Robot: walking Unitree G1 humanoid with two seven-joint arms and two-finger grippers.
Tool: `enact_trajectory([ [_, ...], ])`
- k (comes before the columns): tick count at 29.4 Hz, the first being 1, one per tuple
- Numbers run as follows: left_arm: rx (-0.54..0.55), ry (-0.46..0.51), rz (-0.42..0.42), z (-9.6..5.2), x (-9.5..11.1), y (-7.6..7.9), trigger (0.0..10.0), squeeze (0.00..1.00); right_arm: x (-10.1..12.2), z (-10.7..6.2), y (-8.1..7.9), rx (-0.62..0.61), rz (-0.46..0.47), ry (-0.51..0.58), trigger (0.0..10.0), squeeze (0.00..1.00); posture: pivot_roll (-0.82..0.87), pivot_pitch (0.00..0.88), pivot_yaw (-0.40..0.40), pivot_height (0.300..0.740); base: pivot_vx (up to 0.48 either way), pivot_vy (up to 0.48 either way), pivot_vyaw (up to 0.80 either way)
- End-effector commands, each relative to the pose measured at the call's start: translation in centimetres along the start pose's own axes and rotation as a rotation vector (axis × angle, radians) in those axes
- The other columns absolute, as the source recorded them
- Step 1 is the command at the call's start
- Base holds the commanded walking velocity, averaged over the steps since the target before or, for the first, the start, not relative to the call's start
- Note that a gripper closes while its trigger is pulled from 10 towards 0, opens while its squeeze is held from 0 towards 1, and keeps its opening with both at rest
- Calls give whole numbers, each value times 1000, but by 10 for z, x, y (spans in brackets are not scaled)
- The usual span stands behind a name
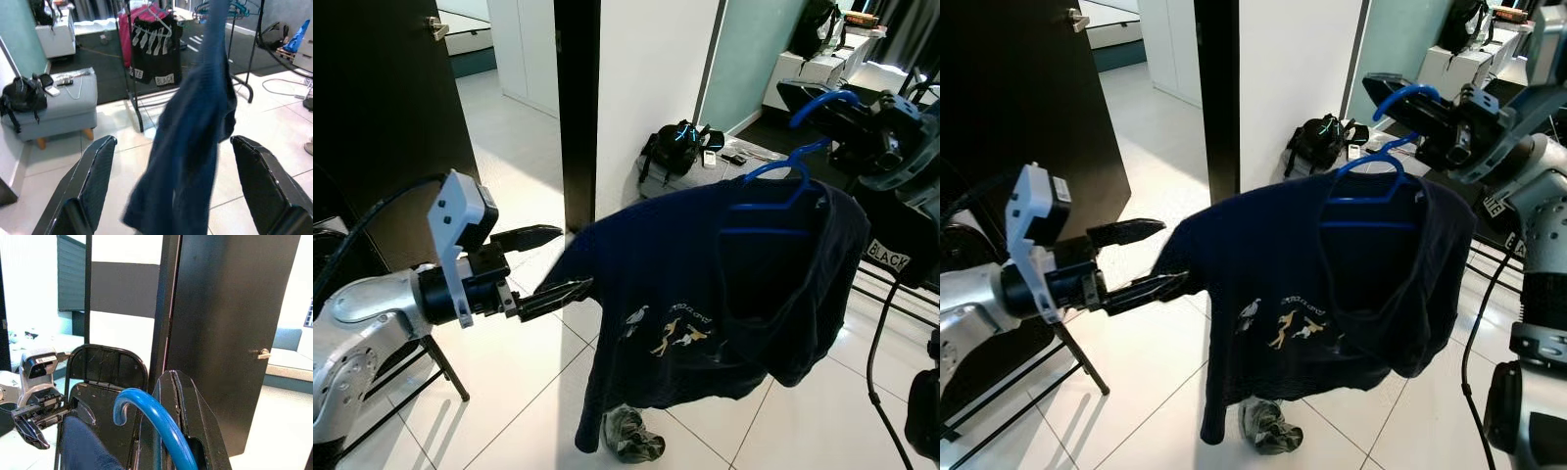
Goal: Hang hanger
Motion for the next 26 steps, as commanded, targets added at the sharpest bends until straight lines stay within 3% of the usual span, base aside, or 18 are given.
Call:
enact_trajectory([
  [1, 4, -33, 8, 1, -7, 0, 10000, 0, 11, 4, -5, 34, -25, 38, 0, 0, 27, 0, -49, 740, 0, 0, 0],
  [7, 77, -74, 14, 0, -20, -10, 10000, 0, 12, 4, -6, 43, -23, 40, 0, 0, 22, 0, -50, 740, 0, 0, 0],
  [12, 67, -44, -6, 3, -18, -7, 10000, 0, 12, 4, -6, 46, -22, 41, 0, 0, 21, 0, -50, 740, 0, 0, 0],
  [15, 45, 7, -29, 11, -13, -1, 10000, 0, 11, 5, -6, 48, -18, 44, 0, 0, 23, 0, -50, 740, 0, 0, 0],
  [16, 40, 20, -39, 13, -12, 0, 0, 0, 11, 5, -6, 46, -18, 45, 0, 0, 23, 0, -50, 740, 0, 0, 0],
  [26, 29, 58, -47, 8, -5, 0, 0, 0, 12, 4, -2, 21, -21, 53, 0, 0, 26, 0, -50, 740, 0, 0, 0],
])
Point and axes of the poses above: a point about 5 cm out from each wrist's last joint towards the gripper, its own z axis pointing out of the wrist towards the gripper, its own x axis along the axis of the wrist's last joint, y = z × x, the point moved 4 cm from there along z, pointing out of the wrist towards the gripper, and after that the axes turned 9 degrees about z, right-handed, at the moved point
